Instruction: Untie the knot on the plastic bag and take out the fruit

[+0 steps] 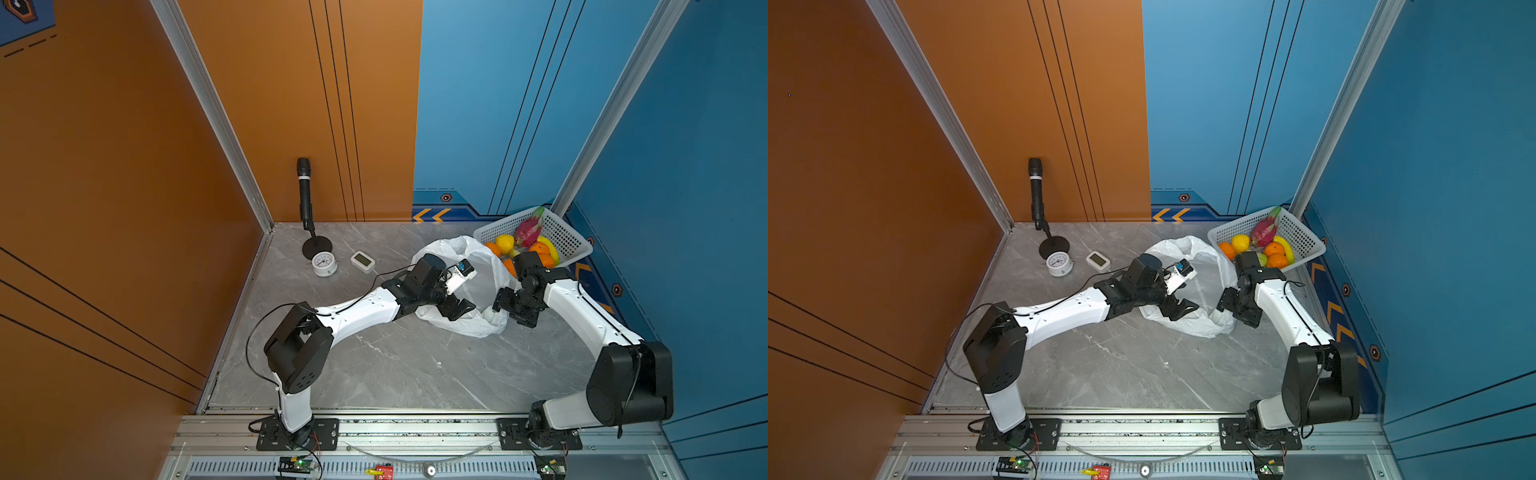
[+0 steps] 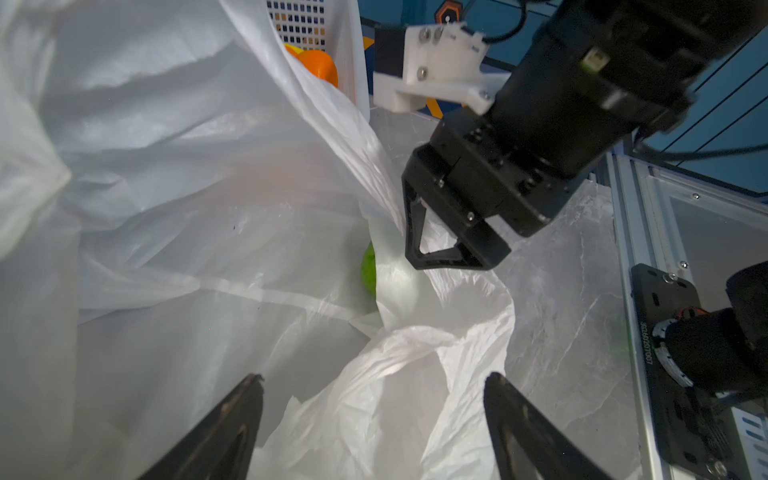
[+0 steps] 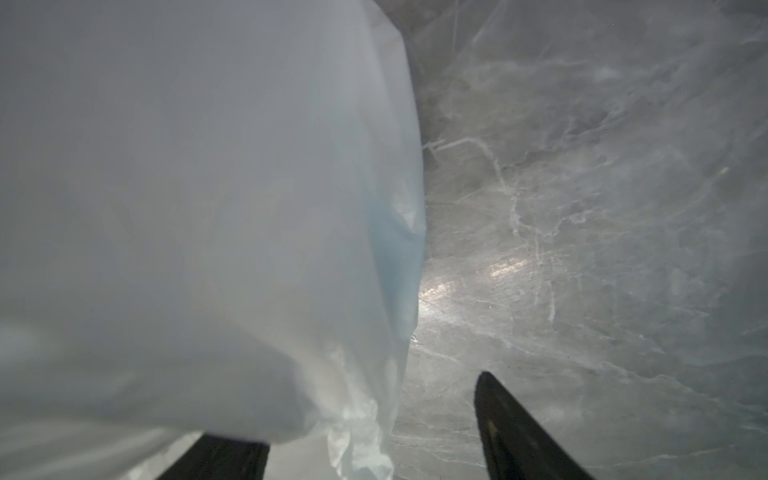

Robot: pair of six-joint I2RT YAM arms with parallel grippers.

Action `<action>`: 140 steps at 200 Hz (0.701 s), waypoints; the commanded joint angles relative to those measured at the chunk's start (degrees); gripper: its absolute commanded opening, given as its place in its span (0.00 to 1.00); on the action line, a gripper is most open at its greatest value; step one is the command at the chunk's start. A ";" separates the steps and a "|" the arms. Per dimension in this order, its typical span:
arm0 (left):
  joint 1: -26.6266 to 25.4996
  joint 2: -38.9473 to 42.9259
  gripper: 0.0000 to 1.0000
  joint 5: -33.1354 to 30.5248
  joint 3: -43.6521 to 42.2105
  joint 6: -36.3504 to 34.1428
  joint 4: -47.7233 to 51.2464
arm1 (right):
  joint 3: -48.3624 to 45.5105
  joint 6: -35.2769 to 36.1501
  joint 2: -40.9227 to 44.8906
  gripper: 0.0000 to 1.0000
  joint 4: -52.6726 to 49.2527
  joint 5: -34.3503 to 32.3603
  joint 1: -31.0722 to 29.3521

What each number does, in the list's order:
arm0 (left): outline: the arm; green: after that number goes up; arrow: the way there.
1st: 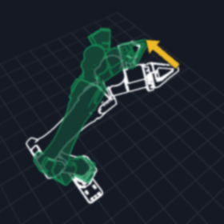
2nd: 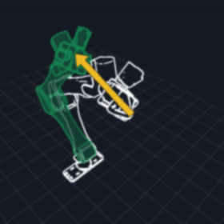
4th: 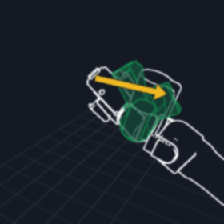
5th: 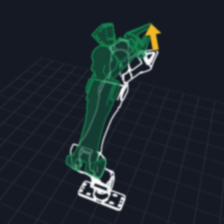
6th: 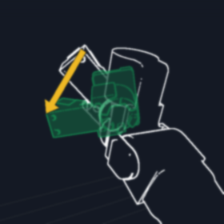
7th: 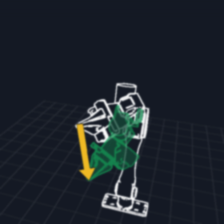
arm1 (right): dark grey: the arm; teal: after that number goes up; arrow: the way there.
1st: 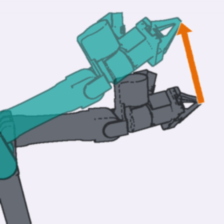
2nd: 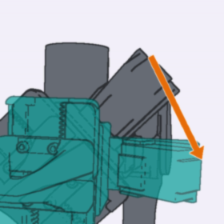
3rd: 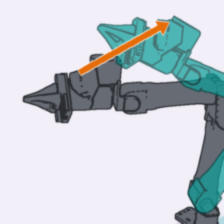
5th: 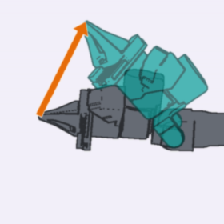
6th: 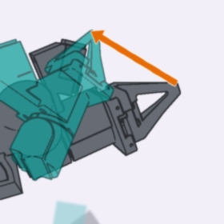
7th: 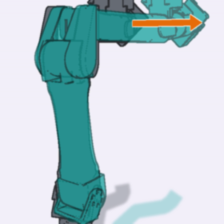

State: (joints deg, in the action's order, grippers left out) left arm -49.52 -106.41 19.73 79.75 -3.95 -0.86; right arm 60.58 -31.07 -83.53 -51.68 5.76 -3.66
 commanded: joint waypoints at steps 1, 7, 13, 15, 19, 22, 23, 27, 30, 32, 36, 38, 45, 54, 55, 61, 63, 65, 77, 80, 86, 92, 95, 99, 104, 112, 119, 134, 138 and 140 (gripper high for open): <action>-1.65 -3.73 0.84 1.89 4.11 1.78 -1.82 | -3.92 2.71 -1.53 0.63 2.13 0.74 2.94; -1.97 -4.89 0.84 1.88 5.16 2.10 -1.85 | -4.88 2.81 -1.63 0.60 3.08 1.94 3.64; -2.36 -5.96 0.84 1.74 6.17 2.33 -1.94 | -5.55 2.92 -1.80 0.56 3.94 3.17 4.26; -2.48 -6.30 0.84 1.61 6.55 2.38 -1.88 | -5.73 2.94 -1.88 0.55 4.19 3.53 4.45; -2.63 -6.81 0.84 1.43 7.23 2.49 -1.87 | -6.11 3.09 -2.04 0.53 4.59 4.14 4.68; -2.80 -7.42 0.84 1.31 7.71 2.60 -1.88 | -6.23 3.24 -2.18 0.52 4.86 4.51 4.85; -2.83 -7.55 0.84 1.25 7.80 2.61 -1.92 | -6.29 3.22 -2.26 0.52 4.94 4.65 4.87; -3.03 -8.13 0.84 0.88 8.30 2.76 -1.90 | -6.44 3.43 -2.46 0.50 5.19 4.97 5.02; -3.16 -8.53 0.84 0.59 8.66 2.86 -1.92 | -6.58 3.54 -2.66 0.48 5.32 5.08 5.06; -3.29 -8.79 0.84 0.38 8.91 2.95 -1.94 | -6.60 3.62 -2.80 0.48 5.42 5.24 5.11; -3.45 -9.27 0.84 -0.43 9.33 3.10 -1.87 | -6.78 3.78 -3.04 0.47 5.73 5.59 5.15; -3.54 -9.59 0.84 -0.66 9.56 3.14 -1.86 | -6.87 3.86 -3.18 0.46 5.83 5.80 5.20; -3.79 -10.38 0.83 -1.98 10.35 3.17 -1.58 | -7.01 4.04 -3.73 0.45 6.21 6.44 5.24; -4.07 -11.35 0.83 -3.57 11.39 3.34 -1.00 | -7.20 4.17 -4.58 0.44 6.39 7.01 5.24; -4.13 -11.49 0.83 -3.74 11.48 3.38 -0.95 | -7.21 4.17 -4.60 0.44 6.45 7.09 5.24; -4.16 -12.07 0.82 -4.52 12.10 3.46 -0.53 | -7.57 4.22 -4.95 0.43 6.79 7.25 5.24; -4.18 -12.26 0.82 -4.83 12.25 3.56 -0.43 | -7.69 4.25 -5.02 0.43 6.97 7.36 5.24; -4.18 -12.49 0.82 -4.97 12.49 3.54 -0.34 | -7.85 4.24 -5.12 0.42 7.19 7.41 5.24; -4.37 -13.52 0.81 -5.66 13.43 3.79 0.21 | -9.11 4.35 -5.48 0.40 8.61 7.68 5.24; -4.44 -13.87 0.81 -5.87 13.66 3.84 0.39 | -9.46 4.34 -5.58 0.40 9.01 7.77 5.24; -4.45 -14.49 0.81 -6.31 14.21 4.07 0.81 | -9.92 4.35 -5.85 0.39 9.73 8.08 5.24; -4.38 -14.97 0.80 -6.87 14.65 4.24 1.14 | -10.41 4.35 -6.18 0.39 10.29 8.49 5.24; -4.40 -15.21 0.80 -7.21 14.91 4.37 1.41 | -10.62 4.35 -6.36 0.39 10.54 8.74 5.24; -4.44 -15.51 0.79 -7.73 15.24 4.60 1.77 | -10.82 4.39 -6.57 0.39 10.77 9.15 5.20; -4.38 -15.87 0.78 -8.38 15.70 4.98 2.23 | -10.91 4.44 -6.84 0.38 10.94 9.71 5.16; -4.20 -16.42 0.77 -8.99 16.32 5.57 2.96 | -11.12 4.57 -7.12 0.38 10.99 10.22 5.07; -4.10 -16.69 0.76 -9.02 16.64 6.02 3.28 | -11.17 4.85 -7.26 0.38 11.09 10.56 4.90; -3.75 -17.45 0.74 -6.50 16.98 6.41 3.09 | -11.25 5.49 -7.27 0.37 11.16 11.23 4.63; -3.76 -17.70 0.73 -5.66 17.09 6.41 3.07 | -11.26 5.56 -7.19 0.37 11.19 11.41 4.63; -3.81 -17.76 0.73 -5.31 17.21 6.36 3.13 | -11.27 5.64 -7.14 0.37 11.17 11.52 4.63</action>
State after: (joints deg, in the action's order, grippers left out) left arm -53.63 -122.52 13.02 94.65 1.08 0.36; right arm 49.98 -27.07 -90.59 -41.60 15.22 1.43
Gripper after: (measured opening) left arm 0.741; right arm 0.373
